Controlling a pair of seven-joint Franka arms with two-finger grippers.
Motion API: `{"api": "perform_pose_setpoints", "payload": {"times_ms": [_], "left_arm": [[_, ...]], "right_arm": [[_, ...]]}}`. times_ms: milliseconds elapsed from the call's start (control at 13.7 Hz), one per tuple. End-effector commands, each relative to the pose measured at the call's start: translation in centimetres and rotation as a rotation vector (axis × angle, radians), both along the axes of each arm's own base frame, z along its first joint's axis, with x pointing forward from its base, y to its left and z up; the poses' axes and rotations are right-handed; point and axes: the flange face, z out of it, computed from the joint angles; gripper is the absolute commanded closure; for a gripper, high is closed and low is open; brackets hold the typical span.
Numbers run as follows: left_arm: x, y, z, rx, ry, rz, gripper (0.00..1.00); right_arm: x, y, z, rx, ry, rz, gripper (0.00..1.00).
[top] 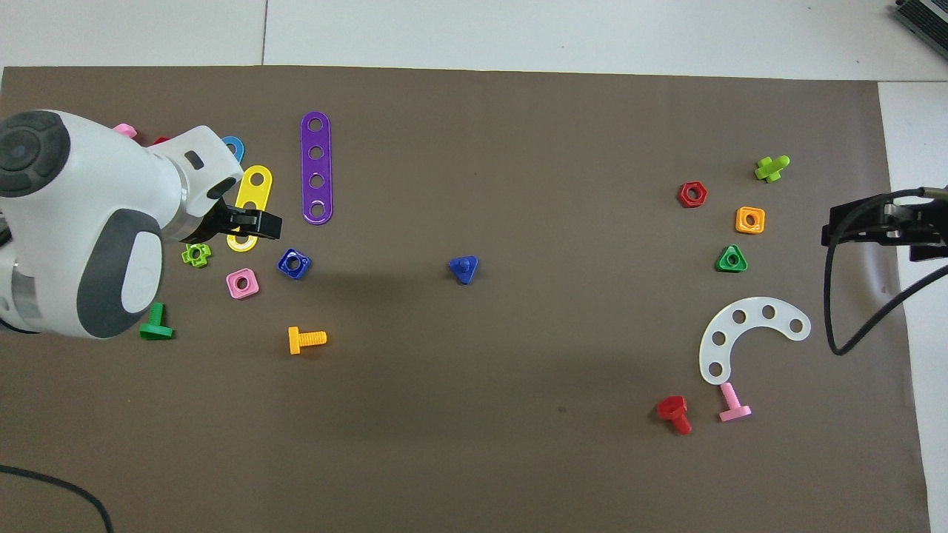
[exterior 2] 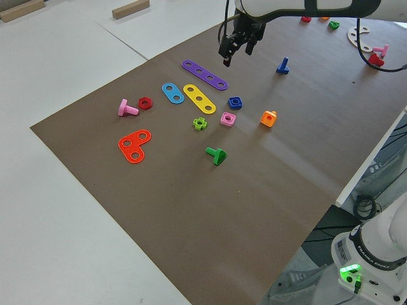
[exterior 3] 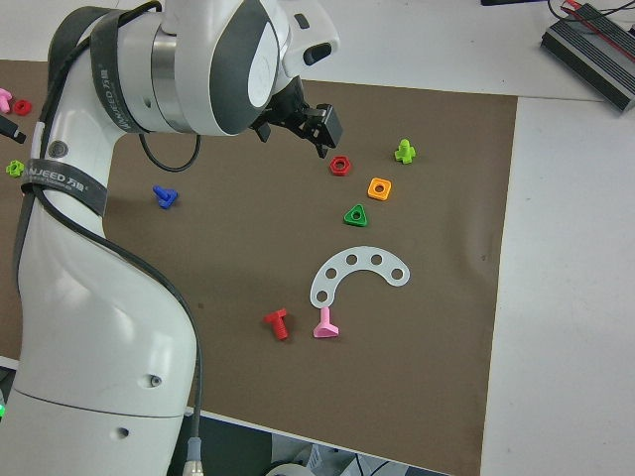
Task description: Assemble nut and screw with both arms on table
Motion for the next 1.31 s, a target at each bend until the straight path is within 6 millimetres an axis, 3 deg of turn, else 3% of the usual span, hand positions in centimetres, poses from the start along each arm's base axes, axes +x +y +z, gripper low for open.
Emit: {"api": "perform_pose_setpoints", "payload": {"times_ms": [0,146,291,655,1238], "left_arm": [[-0.9,-1.7,-3.9,-0.012,-0.014,-0.017,0.05],[-1.0,-2.8,-6.7,-0.009,-0.008,-0.044,0.09],[-1.5,-3.7,-7.9,-0.011,-0.024,-0.064,0.1],[-1.8,-3.6,-11.3,0.005,0.001,-0.157,0.12],[-2.6,-2.3,-13.1,0.023,0.027,-0.303,0.14]], "right_arm": [[-0.5,-0.8,-0.4,0.001,0.006,-0.002,0.0],[-0.5,-0.9,-0.5,0.001,0.007,-0.005,0.0],[-0.7,-0.4,-0.4,0.0,0.013,-0.001,0.0],[-0.6,-0.7,-0.4,-0.001,0.01,0.002,0.0],[-0.9,-2.9,-1.1,-0.021,0.038,0.038,0.0]]}}
